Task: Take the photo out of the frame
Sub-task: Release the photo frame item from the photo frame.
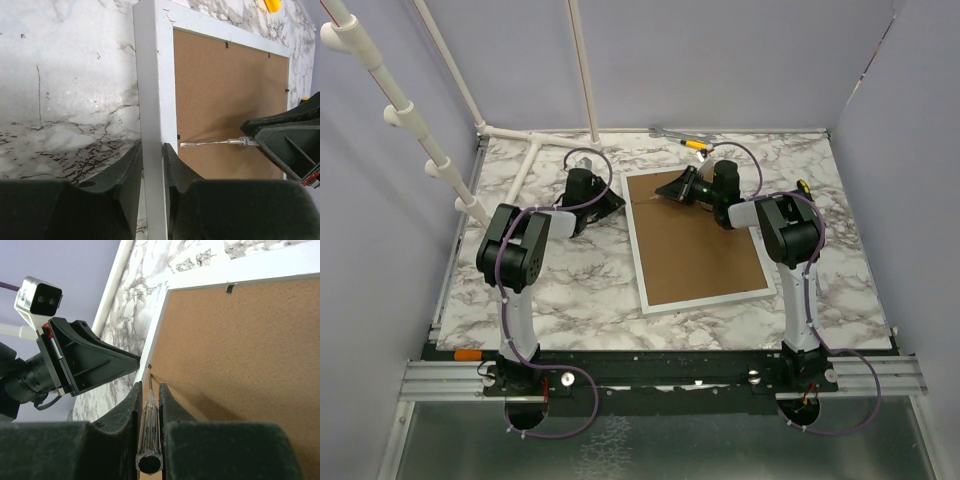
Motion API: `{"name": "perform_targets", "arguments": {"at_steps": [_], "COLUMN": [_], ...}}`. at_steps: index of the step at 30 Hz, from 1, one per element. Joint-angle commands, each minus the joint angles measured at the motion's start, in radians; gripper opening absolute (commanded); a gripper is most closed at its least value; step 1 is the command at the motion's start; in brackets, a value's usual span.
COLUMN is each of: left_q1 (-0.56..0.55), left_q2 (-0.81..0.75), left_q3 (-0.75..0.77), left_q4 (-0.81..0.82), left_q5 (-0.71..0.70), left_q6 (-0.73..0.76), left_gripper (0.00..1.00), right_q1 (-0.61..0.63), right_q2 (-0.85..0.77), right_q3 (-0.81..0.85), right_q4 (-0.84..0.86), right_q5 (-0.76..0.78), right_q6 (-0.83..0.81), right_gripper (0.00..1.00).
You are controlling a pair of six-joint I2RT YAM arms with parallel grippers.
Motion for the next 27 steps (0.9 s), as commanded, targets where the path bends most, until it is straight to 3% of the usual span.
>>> {"name": "perform_targets", "arguments": {"at_steps": [1,27], "left_q1": [0.000,-0.004], "left_q2": [-0.051,0.027], "left_q3": [-0.026,0.066], "left_q4": [-0.004,0.010], "left_q5": [-0.041,0.027], "left_q6": [0.003,-0.013], "left_gripper": [0.26,0.30], "right_q1": [-0.007,0.025], "right_q2": [-0.019,0.033], "right_q3": [0.010,0.055], "right_q4": [-0.053,-0.047], "right_q5": [0.039,0.014], "right_q6": [-0.025,-0.022], "right_gripper": [0.01,0.01]}}
